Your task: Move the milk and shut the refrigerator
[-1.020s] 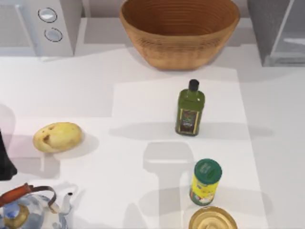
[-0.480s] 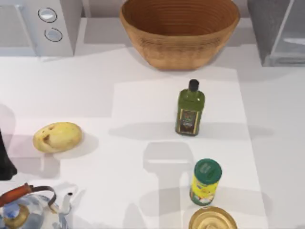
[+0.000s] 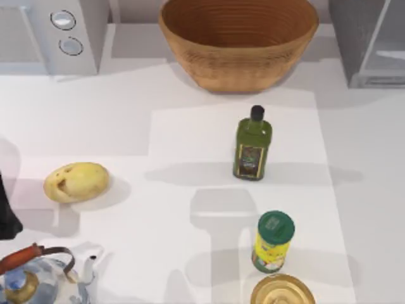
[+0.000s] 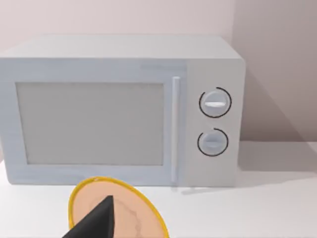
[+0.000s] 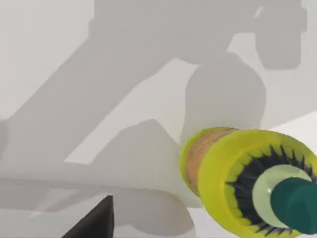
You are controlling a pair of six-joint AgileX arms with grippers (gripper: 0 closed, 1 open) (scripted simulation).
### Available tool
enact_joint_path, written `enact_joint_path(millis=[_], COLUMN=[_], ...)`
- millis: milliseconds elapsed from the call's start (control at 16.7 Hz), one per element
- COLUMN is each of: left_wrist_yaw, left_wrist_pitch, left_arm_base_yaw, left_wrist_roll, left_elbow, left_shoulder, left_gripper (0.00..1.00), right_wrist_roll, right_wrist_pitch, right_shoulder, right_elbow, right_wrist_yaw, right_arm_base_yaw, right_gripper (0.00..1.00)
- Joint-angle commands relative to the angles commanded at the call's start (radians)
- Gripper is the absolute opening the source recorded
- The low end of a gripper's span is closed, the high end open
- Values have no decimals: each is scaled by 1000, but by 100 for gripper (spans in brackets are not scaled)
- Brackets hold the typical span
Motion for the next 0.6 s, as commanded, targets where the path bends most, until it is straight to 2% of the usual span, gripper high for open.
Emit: enact_joint_path(millis=[360, 600], left_wrist_yaw=[0, 0], left_wrist_pitch=[0, 0], left_arm_base_yaw=[0, 0], left_wrist_roll=[0, 0], left_elbow=[0, 0], left_shoulder=[0, 0], left_gripper=[100, 100], right_wrist_roll=[-570, -892], right_wrist_pitch=[17, 43], right_shoulder=[564, 869], right_elbow=[175, 299], right_wrist_yaw=[-278, -473], right_arm_base_yaw=[-492, -776], right_gripper=[100, 100])
